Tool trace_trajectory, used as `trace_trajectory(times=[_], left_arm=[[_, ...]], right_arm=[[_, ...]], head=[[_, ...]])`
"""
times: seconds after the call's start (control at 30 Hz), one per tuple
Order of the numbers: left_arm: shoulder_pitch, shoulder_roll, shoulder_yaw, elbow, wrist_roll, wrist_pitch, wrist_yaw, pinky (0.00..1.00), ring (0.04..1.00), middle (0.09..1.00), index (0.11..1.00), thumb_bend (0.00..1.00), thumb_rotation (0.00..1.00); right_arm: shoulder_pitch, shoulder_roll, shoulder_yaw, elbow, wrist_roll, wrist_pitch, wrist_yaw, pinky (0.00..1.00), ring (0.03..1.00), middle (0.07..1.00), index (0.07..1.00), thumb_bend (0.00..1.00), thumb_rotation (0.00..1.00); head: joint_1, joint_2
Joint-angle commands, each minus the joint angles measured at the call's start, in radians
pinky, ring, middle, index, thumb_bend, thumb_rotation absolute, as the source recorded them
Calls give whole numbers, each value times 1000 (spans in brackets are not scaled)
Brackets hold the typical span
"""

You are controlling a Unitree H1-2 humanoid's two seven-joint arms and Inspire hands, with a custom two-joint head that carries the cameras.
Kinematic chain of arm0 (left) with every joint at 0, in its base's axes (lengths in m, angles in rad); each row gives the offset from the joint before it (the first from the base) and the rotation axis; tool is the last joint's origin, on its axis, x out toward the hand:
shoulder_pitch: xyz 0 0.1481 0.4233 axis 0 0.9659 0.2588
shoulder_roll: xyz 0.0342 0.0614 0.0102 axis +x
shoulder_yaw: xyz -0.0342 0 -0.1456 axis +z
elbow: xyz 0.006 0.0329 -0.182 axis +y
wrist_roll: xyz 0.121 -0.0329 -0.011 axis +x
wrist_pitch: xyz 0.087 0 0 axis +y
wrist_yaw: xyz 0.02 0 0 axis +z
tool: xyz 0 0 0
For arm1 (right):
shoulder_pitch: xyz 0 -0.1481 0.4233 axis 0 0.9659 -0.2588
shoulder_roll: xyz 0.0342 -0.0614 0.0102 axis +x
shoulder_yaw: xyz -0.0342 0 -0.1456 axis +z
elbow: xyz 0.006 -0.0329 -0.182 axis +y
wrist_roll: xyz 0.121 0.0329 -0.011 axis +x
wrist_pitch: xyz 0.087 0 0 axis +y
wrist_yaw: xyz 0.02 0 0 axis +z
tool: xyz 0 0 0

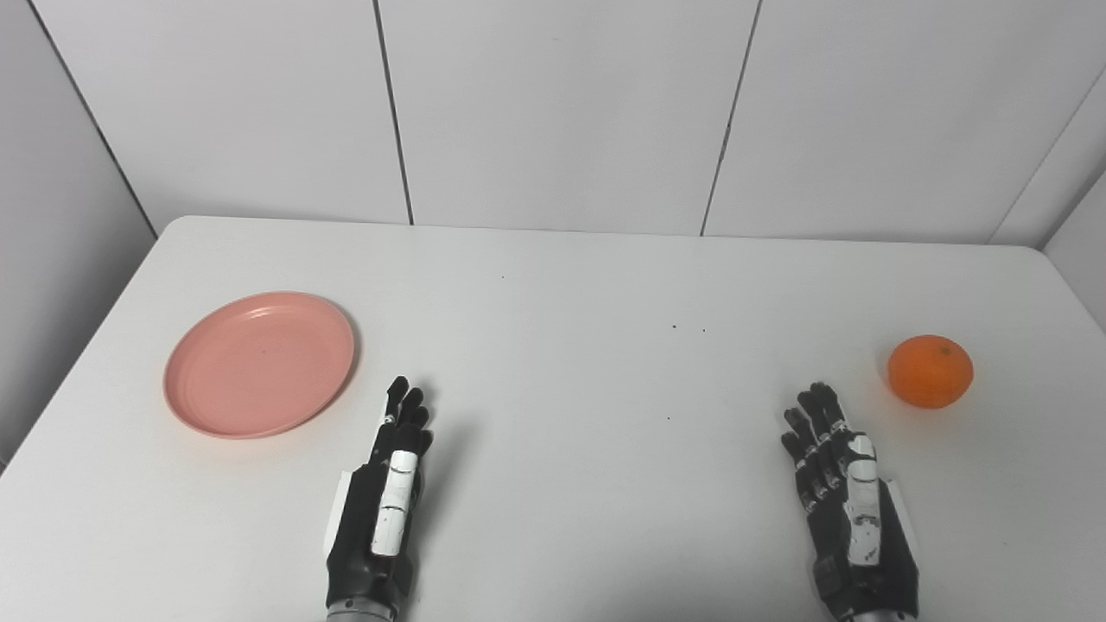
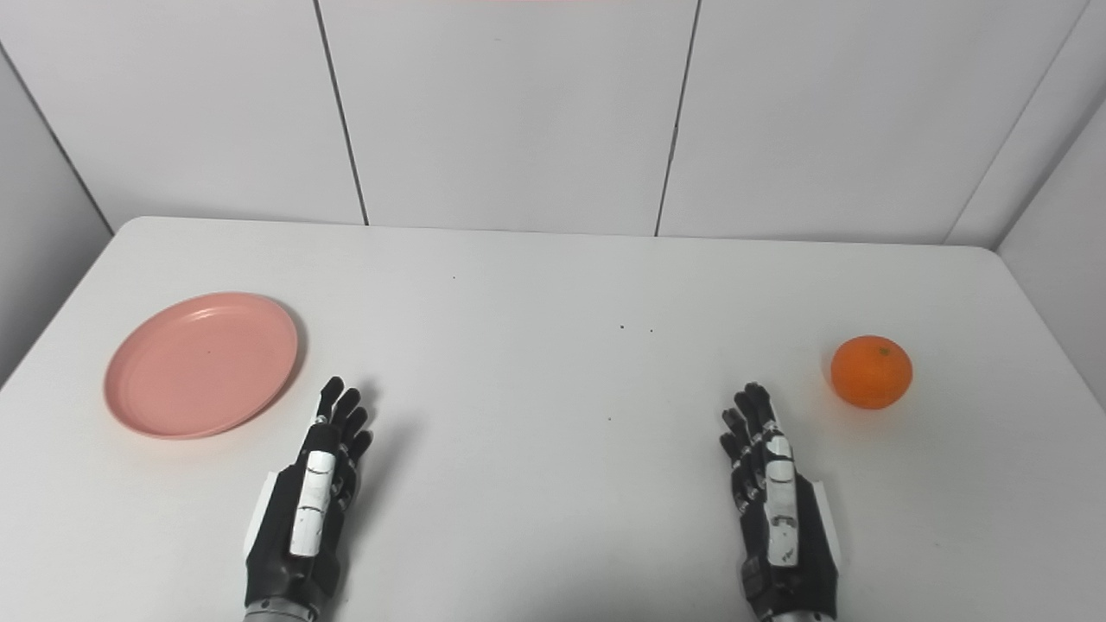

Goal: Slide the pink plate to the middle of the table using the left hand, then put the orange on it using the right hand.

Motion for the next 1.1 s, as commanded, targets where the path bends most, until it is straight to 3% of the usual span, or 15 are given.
trace_trajectory(times=[0.0, 1.07], left_arm=[[122, 35, 4, -24, -12, 5, -9, 1000, 1000, 989, 995, 690, 883], [127, 37, 6, -25, -25, -7, -8, 1000, 995, 985, 992, 698, 862]], right_arm=[[21, -11, 0, 14, -6, 60, -13, 987, 964, 962, 948, 797, 948], [14, -9, 4, 9, -19, 69, -15, 988, 962, 957, 931, 816, 928]], head=[[0, 0], [-3, 5]])
